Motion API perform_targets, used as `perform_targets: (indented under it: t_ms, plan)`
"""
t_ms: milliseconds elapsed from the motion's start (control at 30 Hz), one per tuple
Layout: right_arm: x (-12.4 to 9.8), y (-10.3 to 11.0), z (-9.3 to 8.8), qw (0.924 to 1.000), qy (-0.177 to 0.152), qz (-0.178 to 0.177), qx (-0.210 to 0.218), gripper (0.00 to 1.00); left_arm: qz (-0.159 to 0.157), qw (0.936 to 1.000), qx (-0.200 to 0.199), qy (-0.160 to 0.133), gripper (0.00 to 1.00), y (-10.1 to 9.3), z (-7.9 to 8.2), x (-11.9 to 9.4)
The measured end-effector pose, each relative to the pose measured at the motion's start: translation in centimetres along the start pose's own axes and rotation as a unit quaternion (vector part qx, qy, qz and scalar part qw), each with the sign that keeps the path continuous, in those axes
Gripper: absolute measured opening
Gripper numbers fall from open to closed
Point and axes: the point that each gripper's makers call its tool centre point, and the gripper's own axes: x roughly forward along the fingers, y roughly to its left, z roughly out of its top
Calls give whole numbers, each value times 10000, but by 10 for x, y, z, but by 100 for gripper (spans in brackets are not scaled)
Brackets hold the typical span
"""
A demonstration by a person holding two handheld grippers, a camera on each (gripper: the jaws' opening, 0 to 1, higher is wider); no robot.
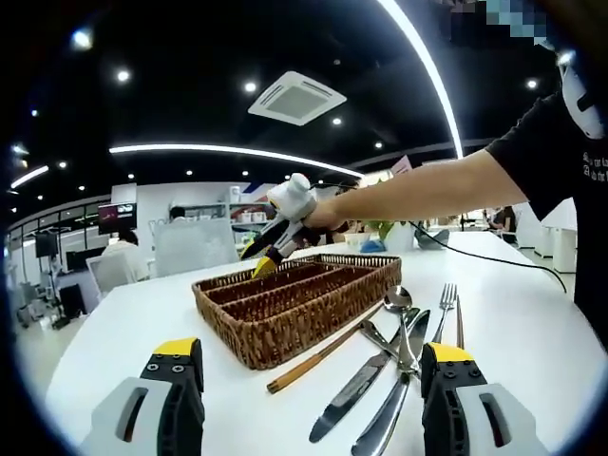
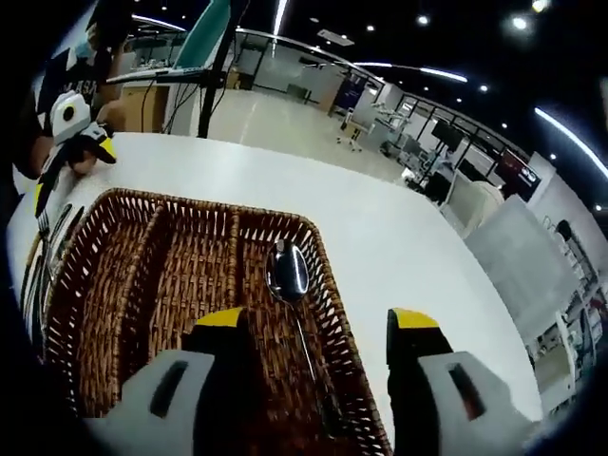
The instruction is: Arrange the knives, forks, and spoons in their matching storage slots by inserting each utensil handle-first until every utensil is classified and aligned in the correct compartment
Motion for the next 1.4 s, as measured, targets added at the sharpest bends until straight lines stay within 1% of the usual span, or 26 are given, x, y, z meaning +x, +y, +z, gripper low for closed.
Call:
perform_targets:
  t_ms: [33, 67, 100, 133, 167, 200, 233, 267, 367, 400, 467, 600, 700, 733, 800, 867, 933, 1033, 1067, 1133, 1200, 1300, 1400]
  plan:
    - [-4, 3, -2, 9999, -17, 20, 159, 78, 2, 10000, 4, -1, 100, 0, 0, 0]
    - [-6, 4, -3, 9998, -19, 30, 176, 89, 3, 10000, 15, 0, 100, 0, 0, 0]
    - [-11, 5, -5, 9997, -29, -34, 229, 96, 1, 10000, 20, 5, 100, -1, 0, 0]
    - [-15, 8, -9, 9997, -4, -91, 227, 100, 0, 10000, 30, 6, 100, -1, 0, 0]
    - [-19, 9, -12, 9997, 46, -140, 207, 99, 1, 10000, 35, 5, 100, -2, 0, 0]
    - [-24, 12, -14, 9996, 24, -191, 193, 100, 6, 10000, 39, -1, 100, -2, 0, 0]
    - [-28, 14, -16, 9994, 28, -251, 255, 100, 6, 10000, 41, -6, 100, -2, 0, 0]
    - [-33, 13, -15, 9981, -100, -445, 417, 100, 9, 10000, 43, -12, 100, -2, 1, 0]
    - [-46, 19, -15, 9961, -333, -597, 552, 100, 34, 10000, 44, -26, 100, -1, 0, 0]
    - [-52, 21, -15, 9946, -453, -717, 602, 100, 45, 10000, 39, -51, 100, -1, 1, 0]
    - [-60, 25, -19, 9941, -443, -798, 579, 100, 40, 10000, -8, -90, 100, -1, 3, -1]
    - [-77, 38, -24, 9921, -555, -883, 702, 100, 81, 9999, 20, -77, 100, 0, 2, -1]
    - [-89, 47, -28, 9908, -615, -987, 692, 100, 96, 9999, 12, -92, 100, 0, 3, -1]
    - [-95, 53, -28, 9896, -664, -1082, 670, 100, 111, 9999, 9, -93, 100, 0, 3, -1]
    - [-104, 59, -32, 9881, -694, -1213, 642, 100, 118, 9999, 6, -107, 100, -1, 4, -1]
    - [-112, 67, -35, 9871, -743, -1238, 695, 100, 124, 9998, -5, -125, 100, -2, 4, -1]
    - [-117, 72, -41, 9873, -724, -1233, 693, 100, 143, 9998, 25, -112, 100, -3, 4, -1]
    - [-128, 79, -43, 9856, -774, -1318, 716, 100, 160, 9998, 34, -112, 100, -3, 4, -2]
    - [-135, 81, -43, 9836, -844, -1424, 713, 100, 164, 9998, 34, -117, 100, -3, 4, -2]
    - [-146, 86, -42, 9809, -974, -1487, 795, 100, 182, 9997, 29, -142, 100, -3, 4, -2]
    - [-161, 86, -47, 9755, -988, -1769, 861, 100, 189, 9997, 38, -151, 100, -3, 4, -3]
    - [-179, 93, -54, 9720, -1003, -1971, 792, 100, 186, 9997, 88, -128, 100, -5, 3, -3]
    - [-196, 102, -59, 9661, -1147, -2066, 1036, 100, 164, 9997, 120, -136, 100, -8, 4, -3]
